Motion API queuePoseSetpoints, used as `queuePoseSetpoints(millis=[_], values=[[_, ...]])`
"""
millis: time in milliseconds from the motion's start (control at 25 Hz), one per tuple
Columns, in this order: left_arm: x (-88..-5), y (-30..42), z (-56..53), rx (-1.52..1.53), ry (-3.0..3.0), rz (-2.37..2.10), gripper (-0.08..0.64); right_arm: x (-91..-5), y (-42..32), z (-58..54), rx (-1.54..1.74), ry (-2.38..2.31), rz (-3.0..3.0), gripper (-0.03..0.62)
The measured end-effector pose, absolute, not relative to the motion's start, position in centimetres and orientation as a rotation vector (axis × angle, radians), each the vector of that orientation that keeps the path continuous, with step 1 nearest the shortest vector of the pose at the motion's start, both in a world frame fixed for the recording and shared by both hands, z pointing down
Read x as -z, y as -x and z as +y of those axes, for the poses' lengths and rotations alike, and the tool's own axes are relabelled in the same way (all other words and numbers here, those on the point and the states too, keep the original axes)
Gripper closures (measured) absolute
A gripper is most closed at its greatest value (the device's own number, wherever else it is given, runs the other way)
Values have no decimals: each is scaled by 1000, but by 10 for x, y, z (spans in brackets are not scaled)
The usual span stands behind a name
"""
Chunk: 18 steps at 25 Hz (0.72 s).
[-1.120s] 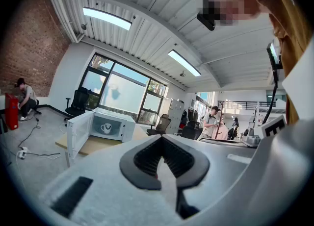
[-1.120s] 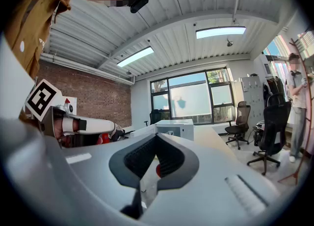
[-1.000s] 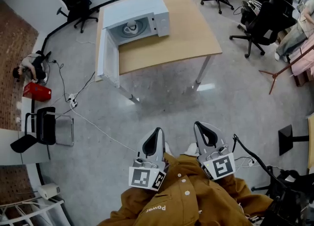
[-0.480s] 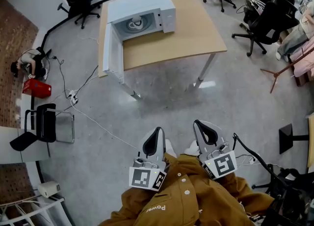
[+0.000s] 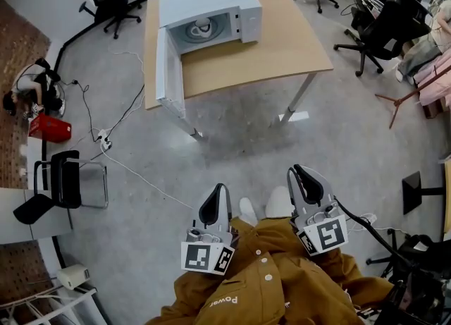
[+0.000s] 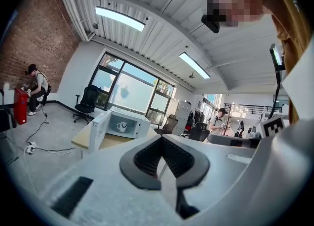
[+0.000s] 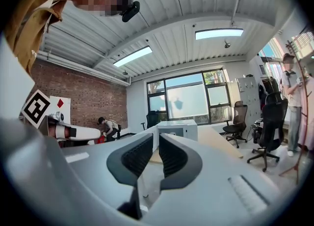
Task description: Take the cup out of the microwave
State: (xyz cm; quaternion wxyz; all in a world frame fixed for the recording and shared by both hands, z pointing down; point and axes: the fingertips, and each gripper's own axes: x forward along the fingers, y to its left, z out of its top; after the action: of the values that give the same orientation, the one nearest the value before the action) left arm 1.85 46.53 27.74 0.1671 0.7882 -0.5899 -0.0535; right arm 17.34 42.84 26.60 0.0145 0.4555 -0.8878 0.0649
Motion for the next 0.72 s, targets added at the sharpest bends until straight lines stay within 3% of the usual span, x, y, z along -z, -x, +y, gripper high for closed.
queuePoseSetpoints(millis=[320,720], values=[[-287,-8,421,132,-2209,-1679,556,-280,-164,381,-243,-1397,-2745,554],[-279,-25,265,101,-2186,-1757,557,-282,-186,214,-247,-1347,-2786,558]])
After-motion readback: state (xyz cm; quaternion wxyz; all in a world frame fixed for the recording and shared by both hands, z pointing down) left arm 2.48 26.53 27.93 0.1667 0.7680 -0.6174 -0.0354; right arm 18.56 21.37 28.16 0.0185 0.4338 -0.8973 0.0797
